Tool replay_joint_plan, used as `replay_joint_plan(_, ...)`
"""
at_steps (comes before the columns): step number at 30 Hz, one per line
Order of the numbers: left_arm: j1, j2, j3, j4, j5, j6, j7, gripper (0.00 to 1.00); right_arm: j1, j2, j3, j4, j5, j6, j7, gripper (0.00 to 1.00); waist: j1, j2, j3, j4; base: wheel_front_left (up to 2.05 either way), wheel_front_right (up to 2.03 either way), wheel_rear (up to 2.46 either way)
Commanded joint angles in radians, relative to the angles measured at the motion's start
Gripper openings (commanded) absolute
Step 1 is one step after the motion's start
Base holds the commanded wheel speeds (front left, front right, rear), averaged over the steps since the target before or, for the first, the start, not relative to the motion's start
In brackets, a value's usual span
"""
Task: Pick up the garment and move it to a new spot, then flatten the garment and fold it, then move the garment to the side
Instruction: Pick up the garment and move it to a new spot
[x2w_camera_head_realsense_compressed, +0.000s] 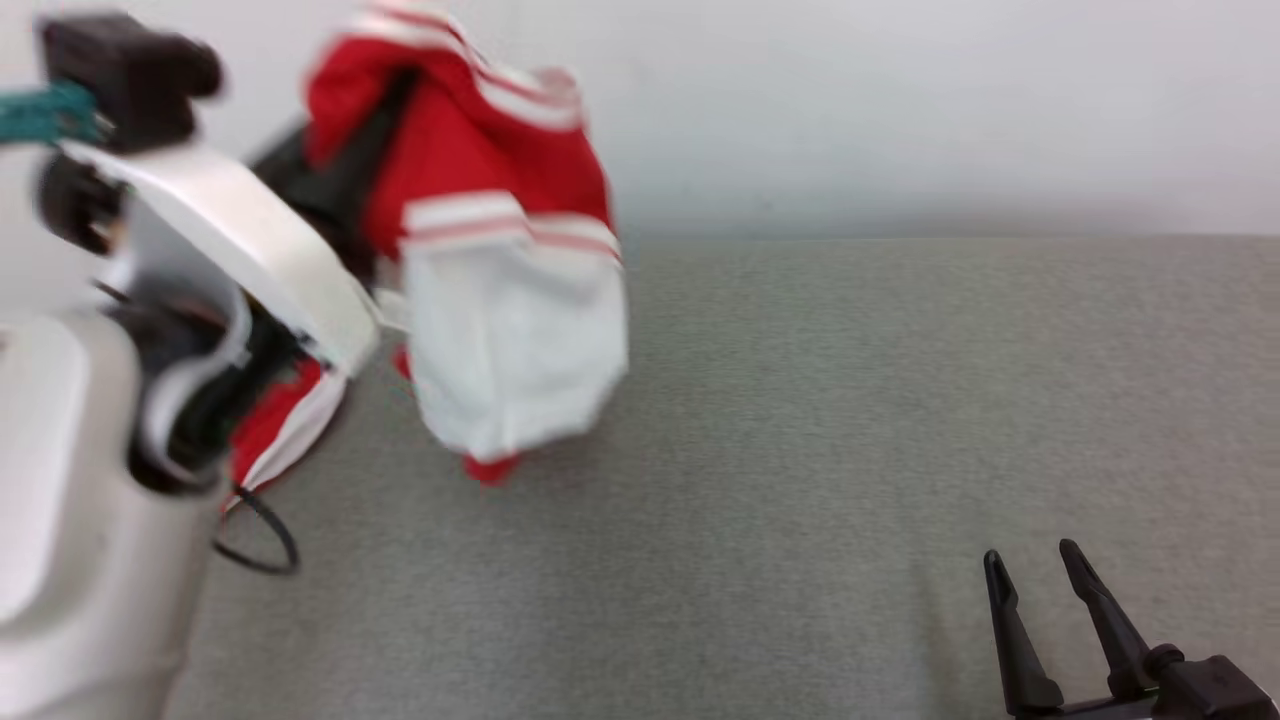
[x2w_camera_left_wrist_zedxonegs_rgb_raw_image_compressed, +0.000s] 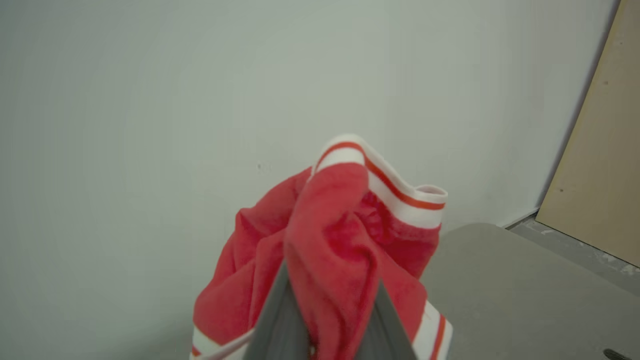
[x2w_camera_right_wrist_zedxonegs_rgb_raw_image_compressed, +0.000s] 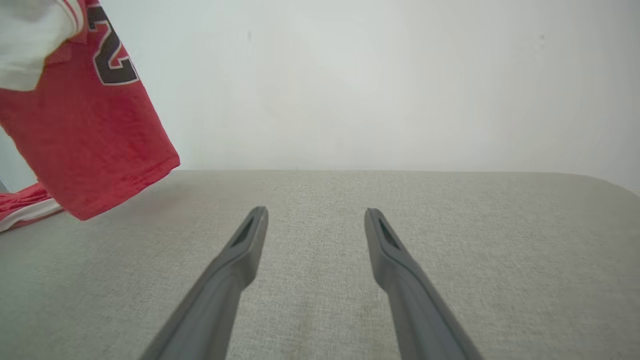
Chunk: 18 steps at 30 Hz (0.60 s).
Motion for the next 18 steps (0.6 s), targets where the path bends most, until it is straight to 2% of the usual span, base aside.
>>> replay_joint_plan(1, 0.040, -0.010, -0.020, -0.034, -0.033, -0.002, 0.025, 0.00, -0.005, -0.002, 0.001, -0.001, 0.004, -0.003, 0.001, 1.00, 0.0000, -0.0001, 0.000, -0.040, 0.00, 0.00, 0.00)
replay_joint_plan(6, 0.135, -0.049, -0.100, -0.116, -0.111, -0.002, 0.089, 0.00, -0.014, 0.004, 0.018, 0.003, 0.006, -0.003, 0.001, 1.00, 0.0000, -0.0001, 0.007, -0.117, 0.00, 0.00, 0.00)
replay_joint_plan(9, 0.168, -0.079, -0.155, -0.118, -0.100, -0.001, 0.093, 0.00, -0.024, 0.007, 0.016, 0.001, 0.009, -0.003, 0.001, 1.00, 0.0000, -0.0001, 0.018, -0.160, 0.00, 0.00, 0.00)
replay_joint_plan(13, 0.180, -0.120, -0.212, -0.086, -0.090, -0.001, 0.085, 0.00, -0.033, 0.010, 0.020, 0.001, 0.012, -0.003, 0.001, 1.00, 0.0000, -0.0001, 0.034, -0.205, 0.00, 0.00, 0.00)
replay_joint_plan(18, 0.163, -0.182, -0.313, 0.030, -0.050, -0.001, 0.052, 0.00, -0.058, 0.021, 0.035, -0.002, 0.019, -0.003, 0.001, 1.00, 0.0000, -0.0001, 0.066, -0.284, 0.00, 0.00, 0.00)
